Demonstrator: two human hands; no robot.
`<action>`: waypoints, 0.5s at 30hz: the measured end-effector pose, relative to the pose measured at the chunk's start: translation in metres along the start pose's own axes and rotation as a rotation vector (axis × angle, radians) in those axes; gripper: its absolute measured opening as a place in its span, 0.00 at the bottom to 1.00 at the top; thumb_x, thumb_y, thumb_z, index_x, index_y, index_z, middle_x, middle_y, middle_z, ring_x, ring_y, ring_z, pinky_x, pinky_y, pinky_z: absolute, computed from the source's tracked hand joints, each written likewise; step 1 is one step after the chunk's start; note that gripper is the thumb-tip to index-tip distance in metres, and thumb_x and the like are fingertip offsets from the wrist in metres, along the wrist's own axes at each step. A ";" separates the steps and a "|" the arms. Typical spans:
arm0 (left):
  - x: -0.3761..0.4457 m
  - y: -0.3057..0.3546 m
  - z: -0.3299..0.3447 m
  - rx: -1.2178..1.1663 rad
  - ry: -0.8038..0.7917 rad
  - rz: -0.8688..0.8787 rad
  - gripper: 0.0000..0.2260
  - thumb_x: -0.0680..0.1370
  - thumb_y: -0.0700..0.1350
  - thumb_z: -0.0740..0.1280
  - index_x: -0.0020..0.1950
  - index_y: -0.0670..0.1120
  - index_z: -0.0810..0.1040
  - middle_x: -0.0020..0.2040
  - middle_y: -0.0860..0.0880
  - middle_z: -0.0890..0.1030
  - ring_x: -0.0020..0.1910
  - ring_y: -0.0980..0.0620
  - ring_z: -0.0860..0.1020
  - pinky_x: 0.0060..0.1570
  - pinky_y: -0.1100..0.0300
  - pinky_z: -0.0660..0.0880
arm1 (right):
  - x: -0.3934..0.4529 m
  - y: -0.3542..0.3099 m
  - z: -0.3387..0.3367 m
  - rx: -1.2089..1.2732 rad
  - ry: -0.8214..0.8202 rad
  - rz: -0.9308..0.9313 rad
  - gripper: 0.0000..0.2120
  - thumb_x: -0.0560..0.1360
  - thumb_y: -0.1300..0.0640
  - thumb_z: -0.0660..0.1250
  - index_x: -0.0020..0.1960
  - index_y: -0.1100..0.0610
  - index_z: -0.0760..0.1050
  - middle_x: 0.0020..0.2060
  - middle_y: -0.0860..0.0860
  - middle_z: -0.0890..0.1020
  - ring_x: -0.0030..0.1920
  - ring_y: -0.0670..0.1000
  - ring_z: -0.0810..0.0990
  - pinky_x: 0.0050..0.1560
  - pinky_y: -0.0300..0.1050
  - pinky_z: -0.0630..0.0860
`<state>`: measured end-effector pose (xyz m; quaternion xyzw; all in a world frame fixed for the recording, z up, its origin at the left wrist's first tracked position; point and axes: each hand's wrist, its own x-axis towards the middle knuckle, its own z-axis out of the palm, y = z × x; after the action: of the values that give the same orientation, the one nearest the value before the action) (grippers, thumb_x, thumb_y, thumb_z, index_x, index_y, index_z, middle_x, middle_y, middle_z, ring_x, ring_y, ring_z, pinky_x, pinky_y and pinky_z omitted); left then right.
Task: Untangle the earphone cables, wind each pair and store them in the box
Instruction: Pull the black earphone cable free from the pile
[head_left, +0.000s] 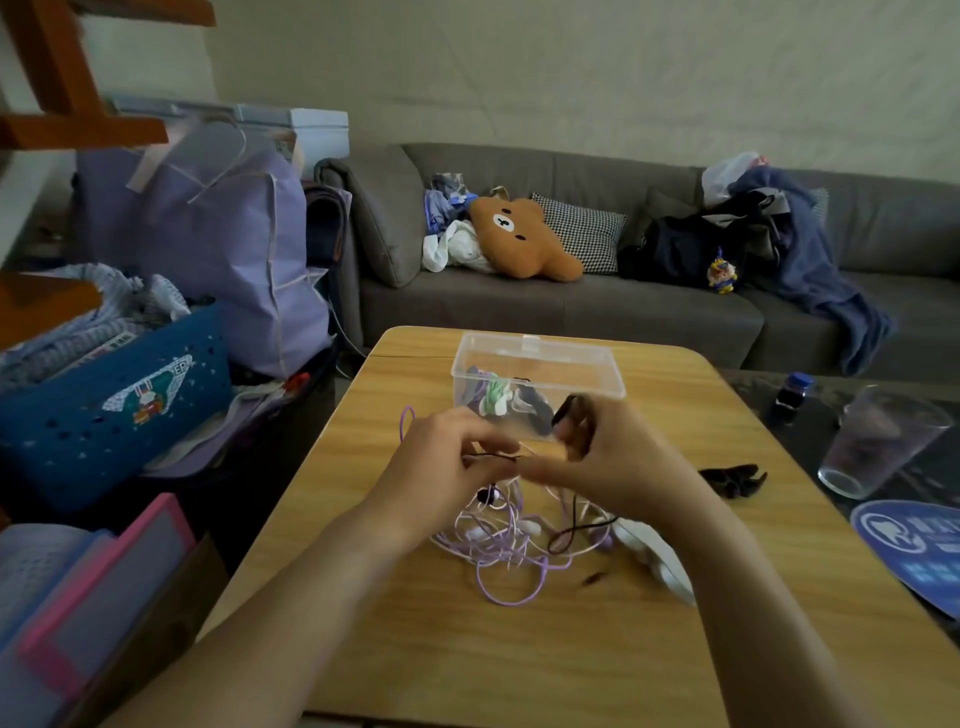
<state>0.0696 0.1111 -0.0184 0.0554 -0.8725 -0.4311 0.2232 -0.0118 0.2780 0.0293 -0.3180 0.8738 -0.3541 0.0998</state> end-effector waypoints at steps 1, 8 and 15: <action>0.000 0.000 0.000 0.003 0.019 -0.013 0.09 0.70 0.40 0.78 0.49 0.48 0.86 0.46 0.54 0.81 0.40 0.60 0.80 0.39 0.69 0.76 | 0.000 0.002 0.001 -0.067 -0.143 0.051 0.20 0.64 0.44 0.81 0.42 0.54 0.75 0.33 0.48 0.77 0.33 0.47 0.73 0.33 0.42 0.73; -0.002 -0.002 -0.003 -0.021 -0.029 -0.014 0.07 0.66 0.40 0.81 0.42 0.47 0.87 0.39 0.51 0.85 0.40 0.56 0.83 0.44 0.64 0.78 | -0.001 0.016 -0.005 0.053 -0.272 0.085 0.06 0.73 0.53 0.75 0.44 0.55 0.83 0.35 0.50 0.86 0.29 0.44 0.75 0.31 0.40 0.74; -0.003 0.002 -0.007 -0.120 0.049 -0.080 0.06 0.70 0.41 0.78 0.45 0.47 0.86 0.37 0.54 0.85 0.35 0.60 0.82 0.37 0.66 0.76 | 0.001 0.027 -0.015 0.464 -0.122 0.053 0.06 0.76 0.57 0.71 0.49 0.60 0.82 0.36 0.54 0.83 0.26 0.43 0.69 0.29 0.38 0.66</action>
<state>0.0753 0.1085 -0.0141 0.0873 -0.8363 -0.4899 0.2301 -0.0317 0.2997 0.0219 -0.2844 0.7693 -0.5229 0.2321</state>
